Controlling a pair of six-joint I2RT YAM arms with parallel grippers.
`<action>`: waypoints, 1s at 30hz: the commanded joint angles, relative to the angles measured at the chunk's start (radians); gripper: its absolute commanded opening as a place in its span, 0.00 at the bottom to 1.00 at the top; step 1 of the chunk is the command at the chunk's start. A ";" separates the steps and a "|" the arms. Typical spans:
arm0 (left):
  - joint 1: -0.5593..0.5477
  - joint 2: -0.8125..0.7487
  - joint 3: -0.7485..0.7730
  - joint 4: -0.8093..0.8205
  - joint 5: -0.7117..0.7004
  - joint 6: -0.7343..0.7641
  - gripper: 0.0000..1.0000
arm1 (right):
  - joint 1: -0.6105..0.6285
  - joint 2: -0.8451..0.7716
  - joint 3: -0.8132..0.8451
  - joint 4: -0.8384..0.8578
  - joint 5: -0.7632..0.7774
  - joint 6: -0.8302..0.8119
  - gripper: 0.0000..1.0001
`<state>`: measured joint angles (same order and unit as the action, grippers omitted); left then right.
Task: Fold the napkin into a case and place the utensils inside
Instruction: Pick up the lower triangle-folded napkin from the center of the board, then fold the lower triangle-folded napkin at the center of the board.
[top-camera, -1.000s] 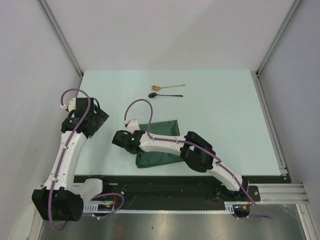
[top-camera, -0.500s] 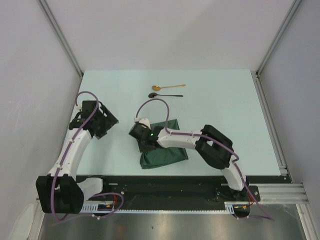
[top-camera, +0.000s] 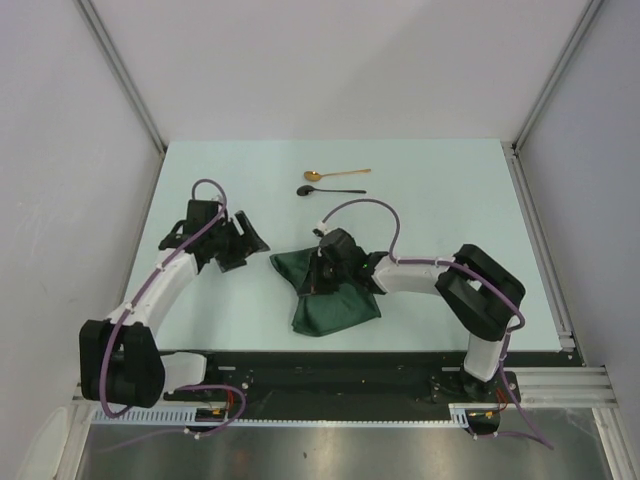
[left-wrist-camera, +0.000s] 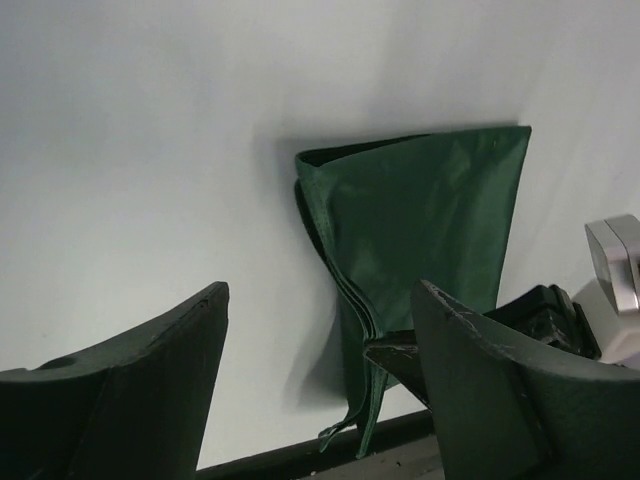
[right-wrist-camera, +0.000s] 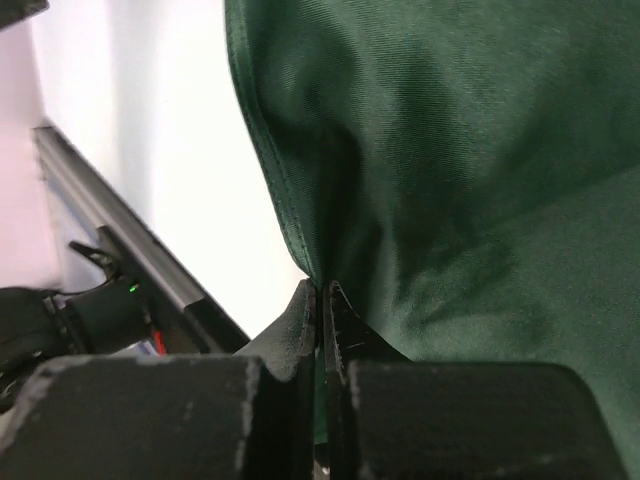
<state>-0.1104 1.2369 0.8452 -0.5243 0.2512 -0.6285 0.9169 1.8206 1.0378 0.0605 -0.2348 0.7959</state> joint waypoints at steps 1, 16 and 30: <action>-0.067 0.025 0.008 0.053 0.023 0.020 0.76 | -0.061 -0.073 -0.114 0.215 -0.167 0.051 0.00; -0.210 0.081 0.043 0.081 -0.046 -0.030 0.52 | -0.242 -0.115 -0.282 0.349 -0.327 0.020 0.00; -0.318 0.110 0.040 0.132 -0.050 -0.076 0.23 | -0.329 -0.116 -0.374 0.417 -0.371 0.009 0.00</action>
<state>-0.4110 1.3537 0.8528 -0.4385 0.2111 -0.6765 0.6098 1.7367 0.6807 0.4122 -0.5747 0.8288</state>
